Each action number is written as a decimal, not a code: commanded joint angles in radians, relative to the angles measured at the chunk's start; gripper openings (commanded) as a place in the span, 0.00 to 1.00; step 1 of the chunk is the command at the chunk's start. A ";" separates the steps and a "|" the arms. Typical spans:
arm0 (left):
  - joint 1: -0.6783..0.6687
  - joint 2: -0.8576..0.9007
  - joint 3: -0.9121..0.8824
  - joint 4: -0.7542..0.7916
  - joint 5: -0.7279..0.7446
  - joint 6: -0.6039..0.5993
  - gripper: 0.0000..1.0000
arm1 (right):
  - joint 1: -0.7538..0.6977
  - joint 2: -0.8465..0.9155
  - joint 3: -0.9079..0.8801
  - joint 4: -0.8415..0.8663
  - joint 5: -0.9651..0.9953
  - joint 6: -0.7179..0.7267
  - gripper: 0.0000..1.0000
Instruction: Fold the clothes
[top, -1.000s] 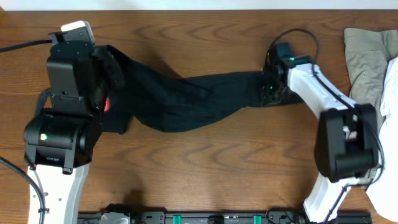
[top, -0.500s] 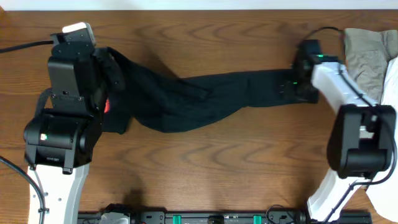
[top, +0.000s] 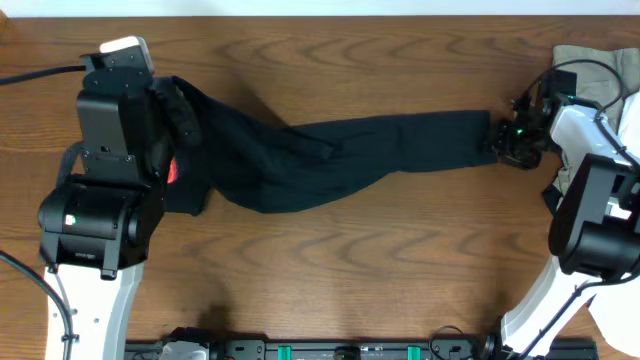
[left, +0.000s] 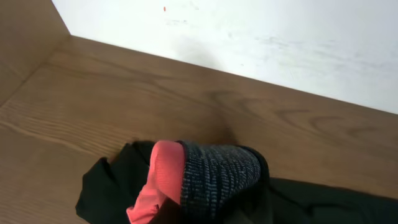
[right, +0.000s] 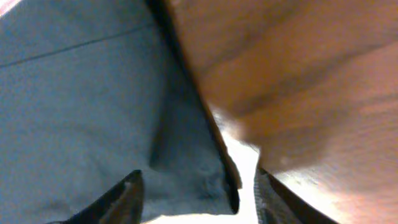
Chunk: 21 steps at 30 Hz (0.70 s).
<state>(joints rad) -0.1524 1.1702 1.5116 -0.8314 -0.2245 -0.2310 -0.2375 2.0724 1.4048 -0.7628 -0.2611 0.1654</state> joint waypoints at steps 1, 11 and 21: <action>0.003 -0.014 0.034 0.006 -0.023 0.016 0.06 | 0.010 0.058 -0.010 -0.003 -0.084 -0.004 0.41; 0.003 -0.015 0.034 0.006 -0.024 0.016 0.06 | -0.008 -0.085 -0.010 0.011 -0.117 -0.003 0.01; 0.003 -0.016 0.034 0.013 -0.024 0.016 0.06 | -0.003 -0.423 -0.010 0.201 -0.185 0.000 0.06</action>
<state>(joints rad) -0.1524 1.1702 1.5116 -0.8295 -0.2245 -0.2283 -0.2409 1.6978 1.3884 -0.5995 -0.3996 0.1680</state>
